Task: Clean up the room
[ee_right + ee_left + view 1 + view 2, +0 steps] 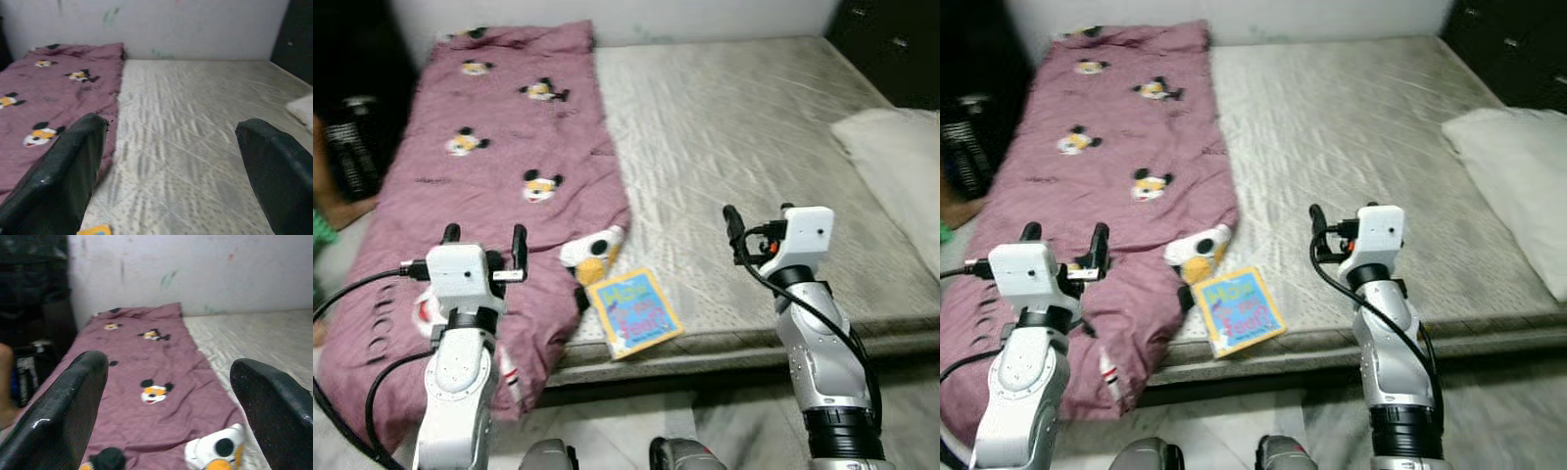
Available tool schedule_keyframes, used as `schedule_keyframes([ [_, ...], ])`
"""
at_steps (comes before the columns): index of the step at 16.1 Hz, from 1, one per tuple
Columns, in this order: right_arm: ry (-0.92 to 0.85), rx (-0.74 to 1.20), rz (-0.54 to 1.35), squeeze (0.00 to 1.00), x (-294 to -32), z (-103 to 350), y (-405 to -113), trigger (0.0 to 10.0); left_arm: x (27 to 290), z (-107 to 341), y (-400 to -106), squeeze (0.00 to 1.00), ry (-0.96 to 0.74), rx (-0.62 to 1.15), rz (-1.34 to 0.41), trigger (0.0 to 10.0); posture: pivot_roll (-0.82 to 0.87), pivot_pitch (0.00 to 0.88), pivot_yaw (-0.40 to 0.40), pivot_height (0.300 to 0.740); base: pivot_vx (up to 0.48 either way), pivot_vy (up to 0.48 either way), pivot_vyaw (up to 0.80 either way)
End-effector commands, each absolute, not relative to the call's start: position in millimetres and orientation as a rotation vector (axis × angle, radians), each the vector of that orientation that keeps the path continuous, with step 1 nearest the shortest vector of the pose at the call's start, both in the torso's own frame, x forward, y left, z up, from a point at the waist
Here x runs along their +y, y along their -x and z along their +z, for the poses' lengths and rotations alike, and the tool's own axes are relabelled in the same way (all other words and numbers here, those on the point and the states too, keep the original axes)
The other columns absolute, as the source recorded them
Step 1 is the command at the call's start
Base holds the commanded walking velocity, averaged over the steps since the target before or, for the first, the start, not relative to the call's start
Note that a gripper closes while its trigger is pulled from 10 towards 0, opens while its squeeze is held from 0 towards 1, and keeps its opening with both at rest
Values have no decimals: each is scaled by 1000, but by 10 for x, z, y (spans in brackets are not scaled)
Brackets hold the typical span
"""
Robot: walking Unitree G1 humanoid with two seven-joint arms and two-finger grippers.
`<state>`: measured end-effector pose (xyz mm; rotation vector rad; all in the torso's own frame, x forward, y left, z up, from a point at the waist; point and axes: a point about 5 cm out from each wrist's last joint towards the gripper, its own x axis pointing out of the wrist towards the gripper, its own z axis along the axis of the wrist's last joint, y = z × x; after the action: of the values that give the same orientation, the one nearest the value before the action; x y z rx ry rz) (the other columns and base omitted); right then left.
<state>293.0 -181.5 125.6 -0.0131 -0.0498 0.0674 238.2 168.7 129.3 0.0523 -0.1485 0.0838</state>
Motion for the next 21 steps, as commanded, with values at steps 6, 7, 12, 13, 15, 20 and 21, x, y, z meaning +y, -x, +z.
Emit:
schedule_keyframes([
  [6, 18, -18, 58, 0, -1841, 1218, -2901, 10000, 1649, 1244, -2438, 0, -52, -95, 107, 10000, -34, 96, 32, 740, 0, 0, -800],
  [7, 18, -13, 58, 0, -1839, 1210, -2893, 10000, 1644, 1242, -2438, 0, -42, -93, 101, 10000, -34, 103, 31, 740, 0, 0, -800],
  [12, 2, 3, 76, 0, -1799, 1173, -2844, 10000, 1632, 1202, -2416, 0, -6, -65, 92, 10000, -32, 117, 28, 740, 0, 0, -404],
  [13, -4, 1, 86, 0, -1777, 1179, -2846, 10000, 1630, 1205, -2422, 0, -4, -63, 91, 10000, -31, 117, 29, 740, 0, 0, 0],
  [15, -12, -2, 99, 0, -1752, 1189, -2847, 10000, 1627, 1214, -2429, 0, -1, -65, 91, 10000, -30, 121, 27, 740, 0, 0, 0],
  [20, -14, 24, 125, 0, -1698, 1126, -2764, 10000, 1647, 1204, -2415, 0, 8, -51, 106, 10000, -24, 155, 28, 715, 0, 0, 0],
  [21, -14, 26, 127, 0, -1694, 1121, -2758, 10000, 1647, 1203, -2414, 0, 7, -49, 106, 10000, -23, 156, 27, 705, 0, 0, 0],
])
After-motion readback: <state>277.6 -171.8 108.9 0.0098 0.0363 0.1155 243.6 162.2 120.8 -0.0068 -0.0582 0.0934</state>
